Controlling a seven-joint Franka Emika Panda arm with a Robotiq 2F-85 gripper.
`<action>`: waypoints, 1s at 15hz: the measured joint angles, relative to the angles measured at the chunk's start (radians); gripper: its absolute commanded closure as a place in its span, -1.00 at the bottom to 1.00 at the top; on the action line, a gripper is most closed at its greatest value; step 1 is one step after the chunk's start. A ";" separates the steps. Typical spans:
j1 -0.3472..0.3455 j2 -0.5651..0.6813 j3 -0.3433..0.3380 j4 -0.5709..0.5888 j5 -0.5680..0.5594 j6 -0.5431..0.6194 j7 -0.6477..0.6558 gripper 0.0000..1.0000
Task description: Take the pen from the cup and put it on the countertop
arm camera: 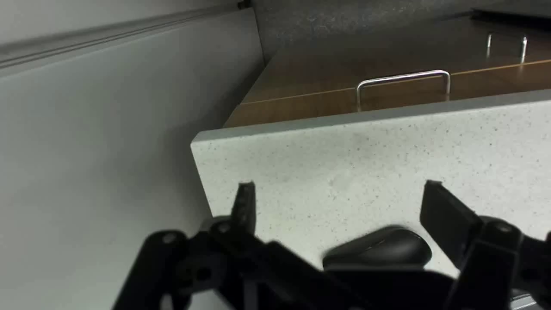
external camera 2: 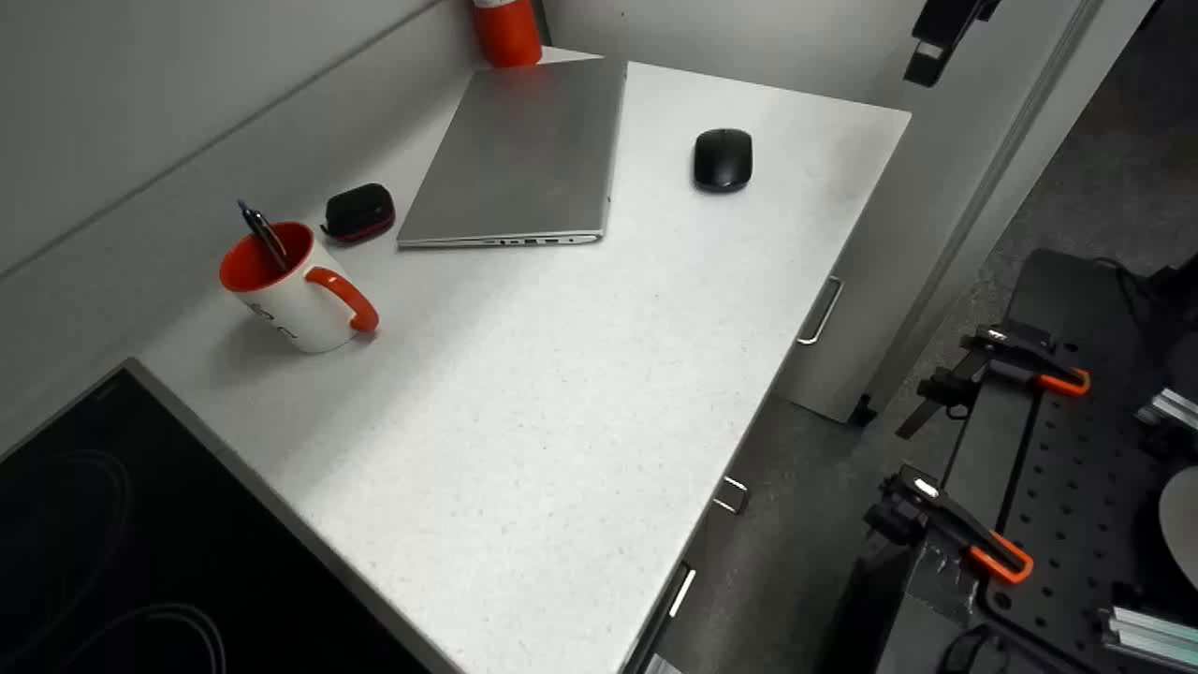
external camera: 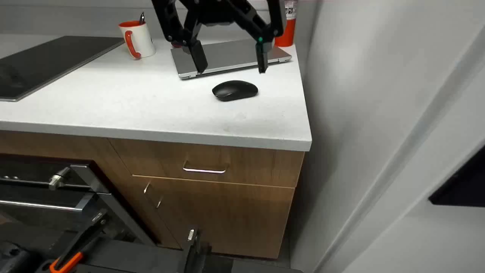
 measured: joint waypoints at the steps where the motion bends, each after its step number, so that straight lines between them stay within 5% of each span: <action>1: 0.000 0.000 0.000 0.000 0.000 0.000 0.000 -1.00; 6: 0.045 0.000 0.002 0.003 0.063 0.038 0.000 -1.00; 15: 0.426 0.084 0.012 0.063 0.426 0.300 -0.070 -1.00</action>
